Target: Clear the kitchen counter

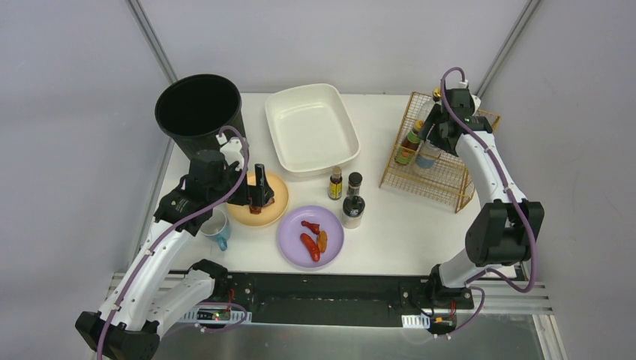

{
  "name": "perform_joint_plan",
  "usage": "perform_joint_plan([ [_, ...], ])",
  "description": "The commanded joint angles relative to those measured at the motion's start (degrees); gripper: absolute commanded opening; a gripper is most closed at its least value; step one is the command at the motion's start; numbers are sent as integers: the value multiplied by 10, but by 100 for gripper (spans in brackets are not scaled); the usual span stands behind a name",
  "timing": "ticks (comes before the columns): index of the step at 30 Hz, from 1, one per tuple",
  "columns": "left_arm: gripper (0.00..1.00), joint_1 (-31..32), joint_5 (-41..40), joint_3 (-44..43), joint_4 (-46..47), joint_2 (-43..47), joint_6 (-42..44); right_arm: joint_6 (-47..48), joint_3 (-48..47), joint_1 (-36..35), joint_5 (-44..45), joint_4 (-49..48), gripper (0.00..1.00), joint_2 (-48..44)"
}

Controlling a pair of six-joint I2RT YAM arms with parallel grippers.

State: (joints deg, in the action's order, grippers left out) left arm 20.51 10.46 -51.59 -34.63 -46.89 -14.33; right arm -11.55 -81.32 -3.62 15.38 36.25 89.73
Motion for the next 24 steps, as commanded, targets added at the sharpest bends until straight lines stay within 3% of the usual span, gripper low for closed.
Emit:
perform_joint_plan([
  [1,100,-5,8,-4,7,0,1,-8,-7,1,-3,-1,79,-24],
  [16,100,-5,10,-4,7,2,1,7,-25,-4,20,66,81,-145],
  [24,100,-5,10,-5,7,1,1,20,-35,-48,-63,147,83,-188],
])
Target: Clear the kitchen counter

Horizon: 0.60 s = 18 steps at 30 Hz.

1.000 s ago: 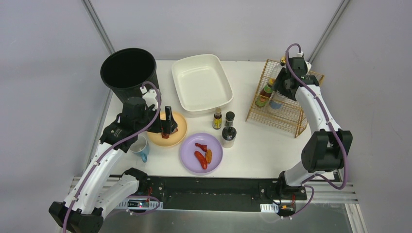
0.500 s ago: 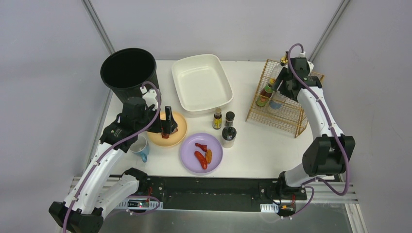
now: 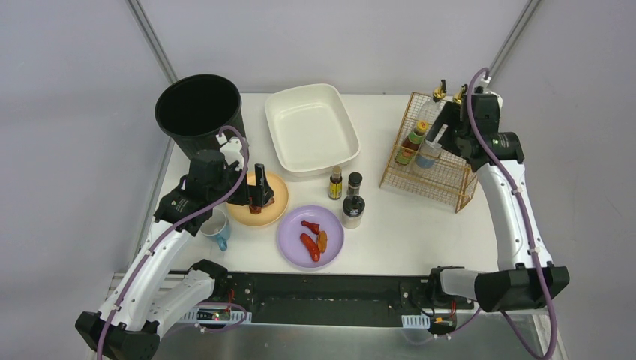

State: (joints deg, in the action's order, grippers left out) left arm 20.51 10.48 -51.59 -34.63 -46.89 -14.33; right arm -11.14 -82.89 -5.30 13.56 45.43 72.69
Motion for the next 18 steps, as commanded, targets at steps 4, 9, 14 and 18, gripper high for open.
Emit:
perform_joint_plan([
  [4,100,-5,8,-5,7,0,1,19,-6,-100,-60,78,82,-37],
  [9,100,-5,6,-5,7,-1,1,-8,19,-178,-84,72,82,-59],
  [14,100,-5,1,-4,7,0,1,-36,51,-235,-106,62,83,-66],
  [18,100,-5,-6,-3,5,2,0,-44,67,-288,-90,61,84,-55],
])
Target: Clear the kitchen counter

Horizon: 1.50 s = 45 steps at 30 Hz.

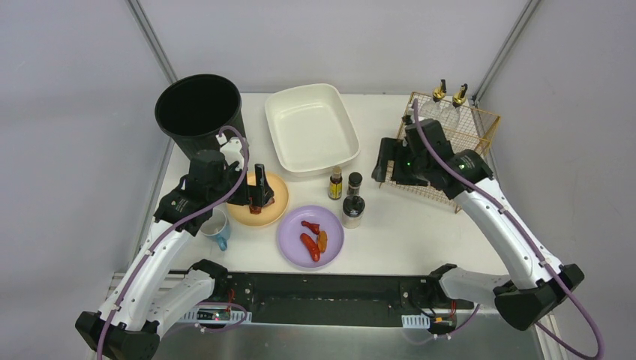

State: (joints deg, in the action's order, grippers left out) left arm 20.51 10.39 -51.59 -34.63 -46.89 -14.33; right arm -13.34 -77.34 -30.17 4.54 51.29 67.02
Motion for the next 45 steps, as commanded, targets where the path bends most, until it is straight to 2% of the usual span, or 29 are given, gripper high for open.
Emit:
perform_joint_plan([
  [1,100,-5,-7,-3,5,2,0,-25,15,-51,3,0,84,3],
  [11,100,-5,-28,-2,3,2,0,-48,17,-166,64,-19,90,49],
  [19,100,-5,-29,-3,3,-4,0,-63,15,-213,110,-15,95,97],
  [25,100,-5,-30,-4,2,-7,1,-70,28,-226,117,-22,99,129],
  [38,100,-5,-32,-4,2,-7,1,-90,75,-227,130,-96,99,180],
  [45,100,-5,-31,-4,2,-7,2,-88,79,-225,135,-105,98,201],
])
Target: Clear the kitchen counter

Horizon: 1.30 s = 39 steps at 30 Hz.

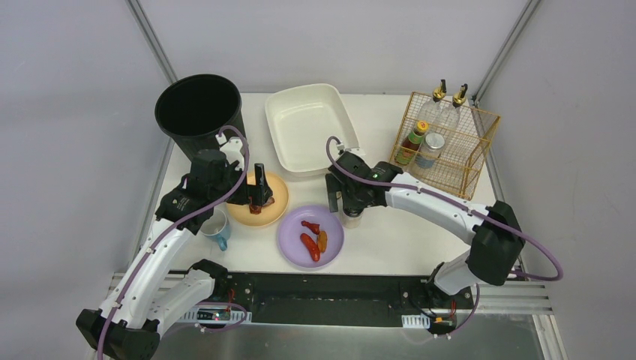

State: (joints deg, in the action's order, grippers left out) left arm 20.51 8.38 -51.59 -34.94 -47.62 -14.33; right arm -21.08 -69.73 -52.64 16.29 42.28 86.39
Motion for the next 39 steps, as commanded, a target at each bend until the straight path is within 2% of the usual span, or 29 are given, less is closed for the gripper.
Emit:
perform_joint_plan([
  [1,100,-5,-11,-4,5,-1,2,-10,3,0,19,-15,98,9],
  [8,100,-5,-9,-4,5,-1,2,-10,18,12,12,-25,90,16],
  [12,100,-5,-10,-4,5,-3,2,-9,21,14,5,-30,80,21],
  [15,100,-5,-9,-4,5,-2,3,-9,21,14,3,-29,70,21],
  [27,100,-4,-8,-5,5,-2,3,-15,12,14,13,-8,17,-11],
  [39,100,-5,-4,-5,5,-2,2,2,-54,17,71,87,8,-109],
])
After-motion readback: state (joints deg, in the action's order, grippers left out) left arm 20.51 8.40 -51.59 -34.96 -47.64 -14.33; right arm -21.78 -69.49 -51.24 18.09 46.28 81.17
